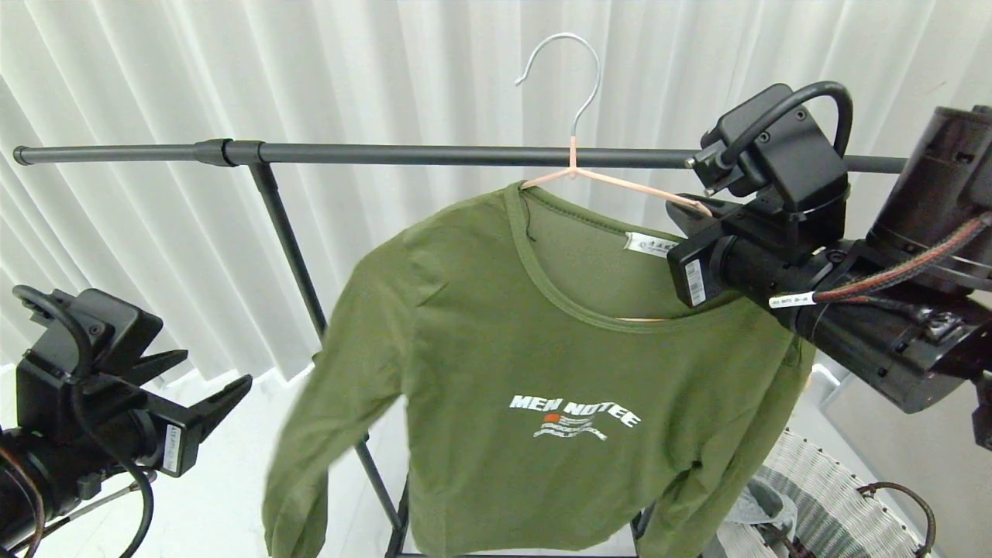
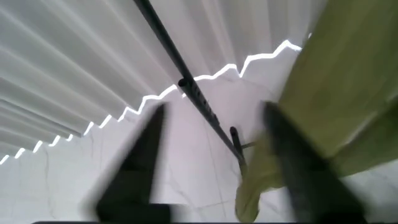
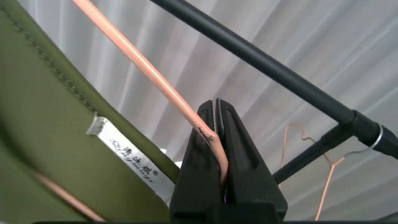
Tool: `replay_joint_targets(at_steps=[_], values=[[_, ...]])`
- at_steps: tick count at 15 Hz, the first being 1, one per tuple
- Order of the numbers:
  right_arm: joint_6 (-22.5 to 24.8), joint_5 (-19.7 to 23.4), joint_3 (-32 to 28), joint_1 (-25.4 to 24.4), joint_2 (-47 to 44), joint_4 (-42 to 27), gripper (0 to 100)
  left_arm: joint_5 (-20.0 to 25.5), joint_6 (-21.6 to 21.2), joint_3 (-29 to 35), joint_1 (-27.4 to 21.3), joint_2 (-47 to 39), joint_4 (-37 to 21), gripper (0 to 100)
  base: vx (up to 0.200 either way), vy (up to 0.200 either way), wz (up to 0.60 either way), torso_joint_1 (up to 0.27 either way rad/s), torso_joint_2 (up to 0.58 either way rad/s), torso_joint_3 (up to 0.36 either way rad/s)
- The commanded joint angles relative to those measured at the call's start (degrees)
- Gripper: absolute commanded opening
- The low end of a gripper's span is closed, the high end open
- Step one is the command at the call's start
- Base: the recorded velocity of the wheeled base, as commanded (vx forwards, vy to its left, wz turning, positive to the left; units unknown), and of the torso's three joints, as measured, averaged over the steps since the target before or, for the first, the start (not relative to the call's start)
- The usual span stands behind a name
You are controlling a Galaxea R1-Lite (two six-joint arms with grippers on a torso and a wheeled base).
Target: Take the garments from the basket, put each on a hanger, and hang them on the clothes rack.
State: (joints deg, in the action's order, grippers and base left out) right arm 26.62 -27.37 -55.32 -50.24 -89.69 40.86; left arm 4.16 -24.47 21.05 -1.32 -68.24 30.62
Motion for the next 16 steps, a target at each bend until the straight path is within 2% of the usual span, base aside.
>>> replay_joint_targets(at_steps=[1,2,6,10,12,14,16], values=[[0.01,-0.05,0.04,0.32,-0.14,0.01,0,0.15,0.03,-0.49,-1.14,1.09,0.05,100,0.0,0.0,0.0,0.0,0.0,0.0],[0.09,-0.49,0.21,1.02,-0.14,-0.17,0,0.24,0.03,-0.84,-1.67,1.97,0.05,100,0.0,0.0,0.0,0.0,0.0,0.0],[0.18,-12.01,0.13,3.04,-2.34,-0.35,0,0.24,-0.32,-3.83,-3.52,6.02,0.05,100,0.0,0.0,0.0,0.0,0.0,0.0],[0.09,-20.44,-0.23,5.41,-4.8,0.01,0,0.33,-3.22,-4.88,-3.52,7.51,0.05,100,0.0,0.0,0.0,0.0,0.0,0.0],[0.01,-22.47,-0.14,5.5,-5.15,0.01,0,0.33,-3.39,-4.53,-3.69,7.42,0.05,100,0.0,0.0,0.0,0.0,0.0,0.0],[0.01,-22.55,-0.14,5.5,-5.15,0.09,0,0.24,-3.39,-4.53,-5.1,7.33,0.05,100,0.0,0.0,0.0,0.0,0.0,0.0],[0.01,-22.55,-0.14,5.5,-5.15,0.09,0,0.24,-3.48,-4.79,-5.89,7.33,0.05,100,0.2,0.0,0.0,-0.005,0.0,0.005]])
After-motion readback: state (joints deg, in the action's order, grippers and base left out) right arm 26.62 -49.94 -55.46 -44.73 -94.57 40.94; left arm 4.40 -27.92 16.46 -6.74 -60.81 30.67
